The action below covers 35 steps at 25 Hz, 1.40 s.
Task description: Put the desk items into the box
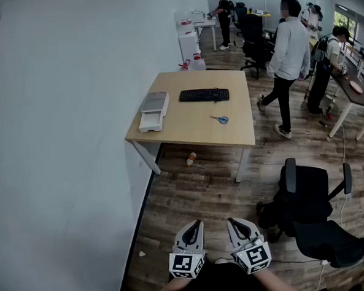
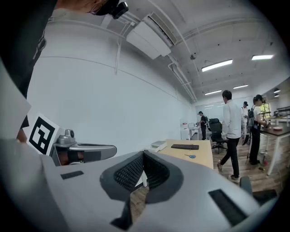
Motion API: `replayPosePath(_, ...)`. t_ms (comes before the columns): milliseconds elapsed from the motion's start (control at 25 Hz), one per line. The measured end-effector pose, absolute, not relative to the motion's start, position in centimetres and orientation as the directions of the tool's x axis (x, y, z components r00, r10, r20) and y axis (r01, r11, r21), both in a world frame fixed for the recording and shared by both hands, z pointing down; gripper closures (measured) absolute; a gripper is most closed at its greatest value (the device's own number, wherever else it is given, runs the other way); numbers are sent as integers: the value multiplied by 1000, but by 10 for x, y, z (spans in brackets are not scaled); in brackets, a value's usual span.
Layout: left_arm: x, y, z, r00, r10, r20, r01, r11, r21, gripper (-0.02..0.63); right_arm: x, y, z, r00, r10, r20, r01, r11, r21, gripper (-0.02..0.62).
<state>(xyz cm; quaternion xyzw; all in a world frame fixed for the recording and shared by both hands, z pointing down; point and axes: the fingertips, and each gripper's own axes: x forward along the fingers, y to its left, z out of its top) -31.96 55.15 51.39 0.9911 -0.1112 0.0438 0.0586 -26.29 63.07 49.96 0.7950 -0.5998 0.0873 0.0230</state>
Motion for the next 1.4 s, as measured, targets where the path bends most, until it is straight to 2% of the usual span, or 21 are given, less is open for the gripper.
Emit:
replayPosePath(240, -286, 541, 519, 976, -191, 107, -203, -972, 117, 586, -228, 625, 499, 284, -950, 127, -949, -298, -105, 536)
replayPosePath(480, -242, 504, 541, 972, -188, 137, -208, -967, 145, 586, -180, 596, 513, 313, -933, 178, -934, -336, -121, 536)
replayPosePath(720, -179, 436, 551, 978, -154, 142, -175, -972, 155, 586, -115, 538, 525, 349, -914, 206, -917, -379, -127, 535)
replayPosePath(1080, -88, 320, 549, 984, -14, 179, -53, -974, 220, 586, -22, 413, 526, 370, -881, 294, -891, -426, -156, 536)
replayPosePath(1400, -42, 212, 546, 987, -19, 161, -55, -974, 219, 586, 44, 344, 527, 478, -804, 354, -837, -539, -94, 535)
